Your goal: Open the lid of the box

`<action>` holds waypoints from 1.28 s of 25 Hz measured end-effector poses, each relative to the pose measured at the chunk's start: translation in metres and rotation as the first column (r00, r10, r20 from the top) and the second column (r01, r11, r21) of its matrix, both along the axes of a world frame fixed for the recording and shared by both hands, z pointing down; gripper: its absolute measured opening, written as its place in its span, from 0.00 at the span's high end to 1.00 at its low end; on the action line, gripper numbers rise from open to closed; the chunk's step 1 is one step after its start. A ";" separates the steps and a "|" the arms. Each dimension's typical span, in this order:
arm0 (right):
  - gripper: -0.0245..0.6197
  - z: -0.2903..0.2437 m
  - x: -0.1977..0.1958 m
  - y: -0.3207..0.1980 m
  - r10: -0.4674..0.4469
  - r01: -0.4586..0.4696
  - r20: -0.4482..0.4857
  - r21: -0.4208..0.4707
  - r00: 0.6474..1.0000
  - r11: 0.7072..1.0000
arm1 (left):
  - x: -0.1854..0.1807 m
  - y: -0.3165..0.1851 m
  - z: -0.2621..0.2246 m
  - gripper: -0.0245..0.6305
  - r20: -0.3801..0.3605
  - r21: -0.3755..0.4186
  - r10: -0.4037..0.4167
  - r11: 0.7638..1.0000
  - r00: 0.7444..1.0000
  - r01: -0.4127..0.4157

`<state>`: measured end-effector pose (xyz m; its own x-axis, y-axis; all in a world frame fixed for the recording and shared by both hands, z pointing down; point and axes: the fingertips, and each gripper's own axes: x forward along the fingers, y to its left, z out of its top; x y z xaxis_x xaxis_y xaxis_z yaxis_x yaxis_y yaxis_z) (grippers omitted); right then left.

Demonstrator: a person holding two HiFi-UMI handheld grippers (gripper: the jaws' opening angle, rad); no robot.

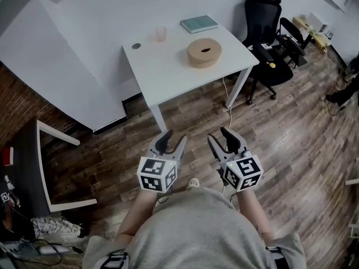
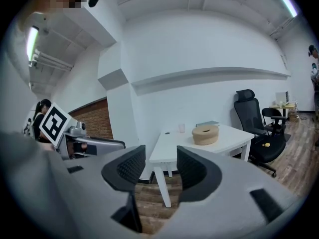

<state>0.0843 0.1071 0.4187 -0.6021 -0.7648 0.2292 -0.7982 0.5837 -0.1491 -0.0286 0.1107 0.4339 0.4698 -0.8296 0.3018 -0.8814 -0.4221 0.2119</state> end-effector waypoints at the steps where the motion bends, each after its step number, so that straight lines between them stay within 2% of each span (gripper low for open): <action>1: 0.66 0.000 0.002 -0.006 -0.007 0.007 0.000 0.002 1.000 1.000 | 0.002 -0.005 0.000 0.69 0.000 0.000 -0.006 1.000 1.000 0.006; 12: 0.66 0.007 0.020 -0.054 -0.060 0.060 -0.002 -0.002 0.998 0.998 | 0.023 -0.051 0.010 0.69 -0.003 -0.013 -0.045 0.999 0.999 0.045; 23: 0.67 0.017 0.026 -0.084 -0.038 0.038 0.007 -0.015 0.999 0.999 | 0.020 -0.082 0.022 0.69 -0.012 -0.039 -0.064 0.997 0.998 0.064; 32: 0.67 0.019 0.026 -0.144 -0.027 0.026 -0.014 -0.010 1.000 1.000 | 0.021 -0.145 0.028 0.69 0.000 -0.029 -0.055 0.998 0.998 0.055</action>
<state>0.1106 -0.0367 0.4381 -0.6189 -0.7463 0.2450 -0.7844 0.6033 -0.1440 -0.0079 -0.0338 0.4616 0.4237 -0.8452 0.3257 -0.9031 -0.3663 0.2241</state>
